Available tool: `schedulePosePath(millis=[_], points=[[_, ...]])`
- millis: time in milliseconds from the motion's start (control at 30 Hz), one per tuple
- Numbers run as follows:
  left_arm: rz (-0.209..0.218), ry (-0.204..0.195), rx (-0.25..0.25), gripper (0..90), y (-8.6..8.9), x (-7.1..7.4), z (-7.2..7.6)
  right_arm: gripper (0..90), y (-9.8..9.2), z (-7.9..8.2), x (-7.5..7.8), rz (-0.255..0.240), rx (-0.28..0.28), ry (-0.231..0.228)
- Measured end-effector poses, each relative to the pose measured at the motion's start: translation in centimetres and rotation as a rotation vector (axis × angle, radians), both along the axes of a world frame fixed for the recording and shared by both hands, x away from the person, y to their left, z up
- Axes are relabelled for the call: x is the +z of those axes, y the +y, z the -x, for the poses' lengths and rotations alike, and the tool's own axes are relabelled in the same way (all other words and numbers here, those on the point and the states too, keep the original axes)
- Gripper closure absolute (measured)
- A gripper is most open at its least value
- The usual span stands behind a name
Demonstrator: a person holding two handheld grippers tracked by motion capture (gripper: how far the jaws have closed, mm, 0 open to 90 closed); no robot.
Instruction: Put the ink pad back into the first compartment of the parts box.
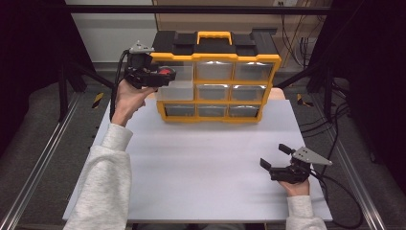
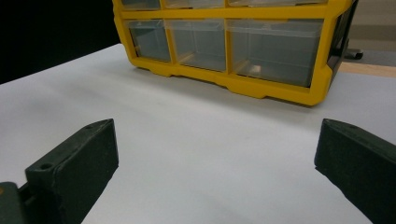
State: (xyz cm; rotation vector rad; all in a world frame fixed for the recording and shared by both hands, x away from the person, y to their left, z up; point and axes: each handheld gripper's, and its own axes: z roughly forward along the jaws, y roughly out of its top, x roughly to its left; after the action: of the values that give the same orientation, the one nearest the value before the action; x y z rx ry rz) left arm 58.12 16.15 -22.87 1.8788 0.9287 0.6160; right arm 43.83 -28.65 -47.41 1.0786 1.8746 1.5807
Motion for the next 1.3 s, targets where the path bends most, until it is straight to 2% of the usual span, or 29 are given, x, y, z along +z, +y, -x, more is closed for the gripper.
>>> schedulePosePath(millis=[133,400,600,767,967,1100,1300], points=[[0.007,-0.010,-0.004,25.6,0.1,0.2,0.2,0.3,0.0,0.0,0.0,0.000,0.000,-0.001],[0.077,-0.058,-0.027,21.1,1.2,0.9,1.5,0.3,0.0,0.1,0.1,-0.007,-0.002,0.004],[0.117,-0.082,-0.052,14.4,2.5,0.7,2.9,0.3,-0.1,0.1,0.1,-0.011,-0.003,0.002],[0.160,-0.108,-0.073,7.7,4.1,-0.2,4.4,0.3,-0.1,0.1,0.1,-0.010,-0.004,0.000],[0.171,-0.142,-0.079,2.7,5.8,-1.8,6.1,0.3,-0.1,0.1,0.1,-0.011,-0.004,0.001],[0.183,-0.141,-0.092,1.5,6.4,-3.3,7.1,0.3,-0.1,0.1,0.1,-0.008,-0.004,0.002],[0.175,-0.133,-0.096,0.8,7.1,-5.6,8.1,0.3,-0.1,0.1,0.1,-0.012,-0.005,0.001]])
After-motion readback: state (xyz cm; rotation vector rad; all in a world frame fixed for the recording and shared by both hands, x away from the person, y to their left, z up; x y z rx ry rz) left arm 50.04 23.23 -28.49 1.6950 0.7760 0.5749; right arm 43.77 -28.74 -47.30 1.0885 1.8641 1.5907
